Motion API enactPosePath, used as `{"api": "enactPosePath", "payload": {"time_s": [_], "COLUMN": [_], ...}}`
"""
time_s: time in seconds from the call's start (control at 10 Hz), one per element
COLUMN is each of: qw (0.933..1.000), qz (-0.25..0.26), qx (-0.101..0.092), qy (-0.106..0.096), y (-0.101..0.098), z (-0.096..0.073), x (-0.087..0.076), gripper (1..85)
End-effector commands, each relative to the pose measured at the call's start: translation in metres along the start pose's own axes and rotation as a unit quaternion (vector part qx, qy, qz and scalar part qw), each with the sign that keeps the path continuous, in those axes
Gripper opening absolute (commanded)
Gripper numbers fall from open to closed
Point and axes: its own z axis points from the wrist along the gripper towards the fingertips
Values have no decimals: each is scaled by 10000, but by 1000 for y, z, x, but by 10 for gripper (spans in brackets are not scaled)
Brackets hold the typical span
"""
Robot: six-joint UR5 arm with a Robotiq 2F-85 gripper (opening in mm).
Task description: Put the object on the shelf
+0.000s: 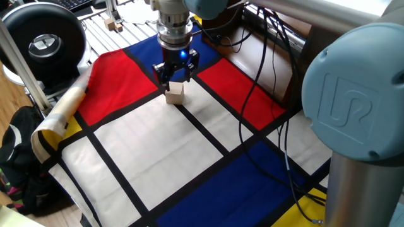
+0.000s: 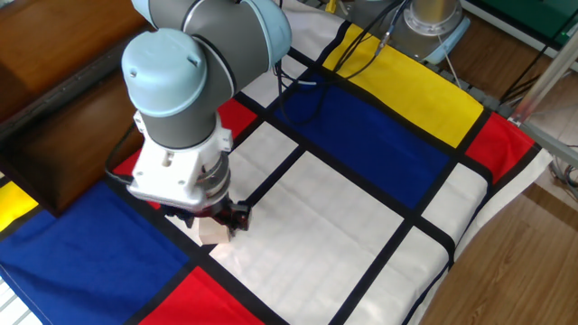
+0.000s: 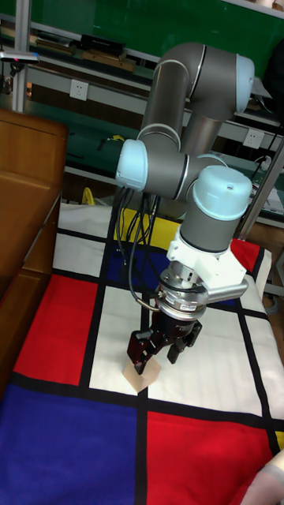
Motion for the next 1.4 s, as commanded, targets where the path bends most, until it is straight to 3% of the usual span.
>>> {"api": "enactPosePath", "payload": {"time_s": [0.0,0.6,1.3], "qw": [9990,9969,9974], "qz": [-406,-668,-515], "qx": [-102,-285,-332], "qy": [-168,-300,-387], "y": [6,-11,-8], "z": [5,4,12], "x": [-1,5,10], "gripper": [670,660,610]}}
